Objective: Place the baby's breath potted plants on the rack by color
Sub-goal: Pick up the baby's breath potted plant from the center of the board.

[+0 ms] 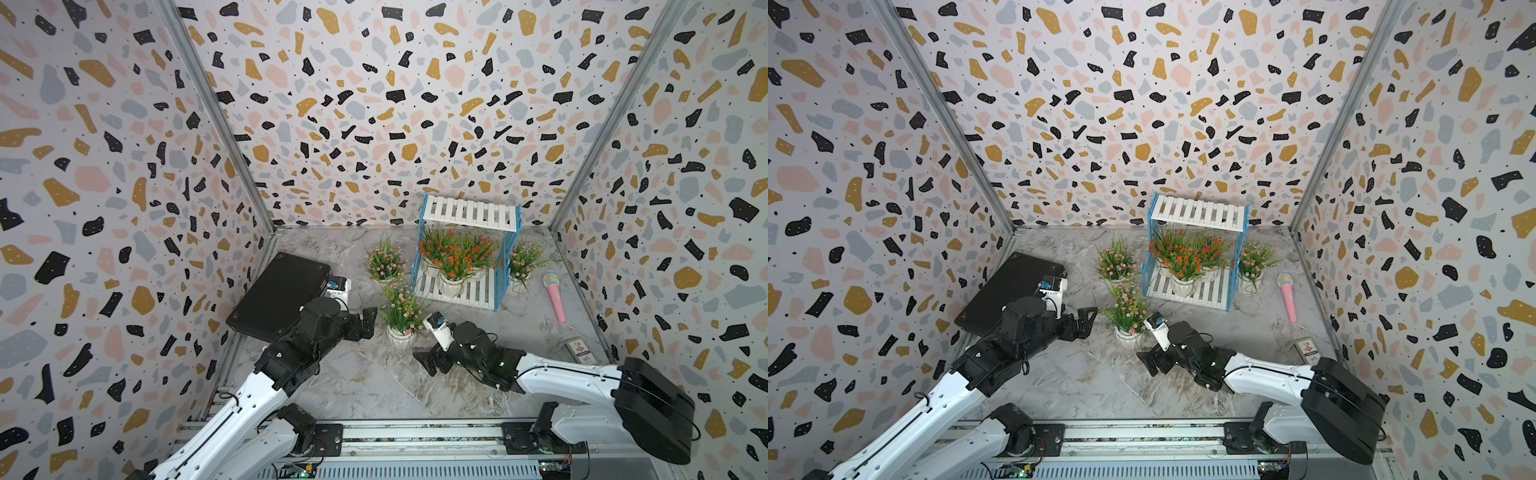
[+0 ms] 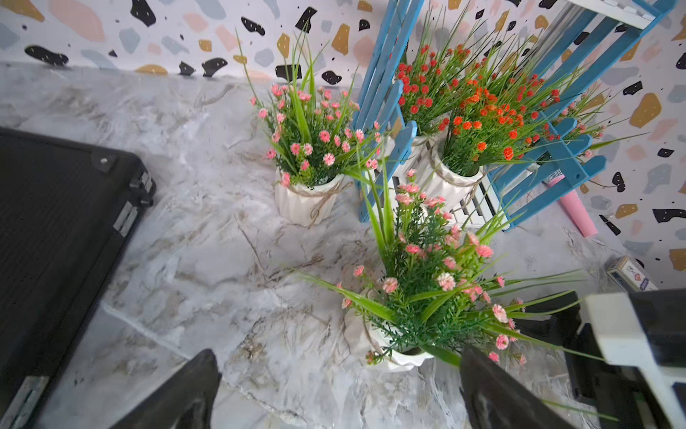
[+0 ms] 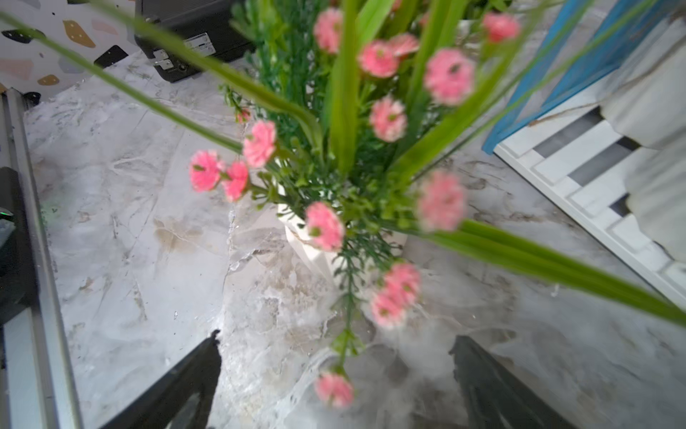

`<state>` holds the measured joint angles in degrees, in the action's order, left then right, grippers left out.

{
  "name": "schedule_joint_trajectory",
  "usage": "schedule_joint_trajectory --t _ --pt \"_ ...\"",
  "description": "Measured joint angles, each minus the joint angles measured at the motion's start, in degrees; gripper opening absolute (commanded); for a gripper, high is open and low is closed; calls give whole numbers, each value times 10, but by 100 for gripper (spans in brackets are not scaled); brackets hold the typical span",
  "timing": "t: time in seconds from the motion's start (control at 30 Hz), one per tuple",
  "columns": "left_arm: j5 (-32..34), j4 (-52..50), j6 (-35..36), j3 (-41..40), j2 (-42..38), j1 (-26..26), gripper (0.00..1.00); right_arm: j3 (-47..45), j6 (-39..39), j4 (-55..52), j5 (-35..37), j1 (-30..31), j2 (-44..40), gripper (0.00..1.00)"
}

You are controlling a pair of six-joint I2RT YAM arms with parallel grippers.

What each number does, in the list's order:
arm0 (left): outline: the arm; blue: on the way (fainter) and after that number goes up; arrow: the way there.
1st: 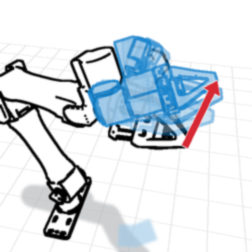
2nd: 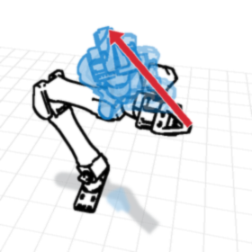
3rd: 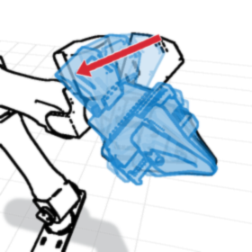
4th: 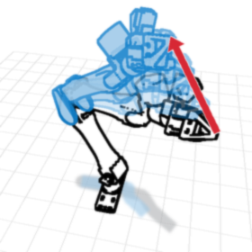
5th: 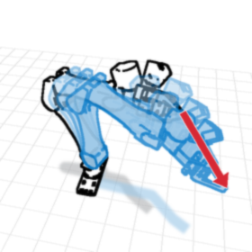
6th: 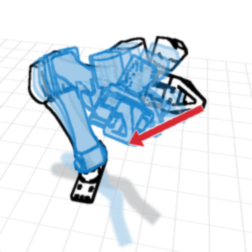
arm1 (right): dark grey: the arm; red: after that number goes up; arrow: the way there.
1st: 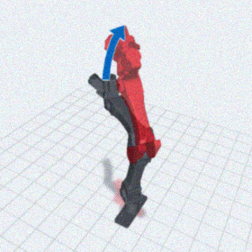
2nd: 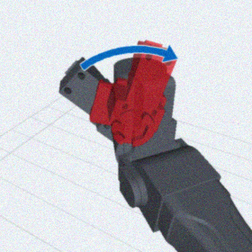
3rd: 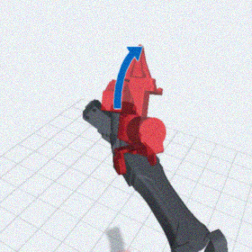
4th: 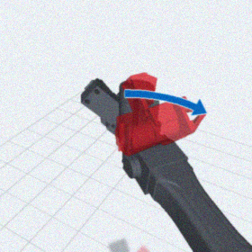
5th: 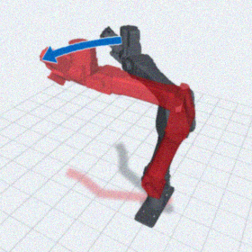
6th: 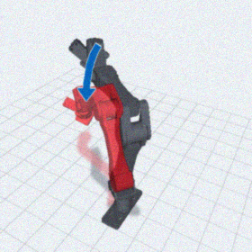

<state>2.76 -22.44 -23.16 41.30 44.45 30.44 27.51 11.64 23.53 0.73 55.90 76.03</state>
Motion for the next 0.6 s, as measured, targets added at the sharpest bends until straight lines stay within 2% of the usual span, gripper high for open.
schedule_joint_trajectory --t 0.17,0.3,0.6 --pt "-63 -1 -5 3 4 -40 99 -2 -7 165 18 4 113 100" --pt "-98 1 -5 3 11 -54 99 14 -12 258 27 4 193 100" --pt "-127 1 -5 4 12 -59 99 84 -14 364 27 4 295 100"
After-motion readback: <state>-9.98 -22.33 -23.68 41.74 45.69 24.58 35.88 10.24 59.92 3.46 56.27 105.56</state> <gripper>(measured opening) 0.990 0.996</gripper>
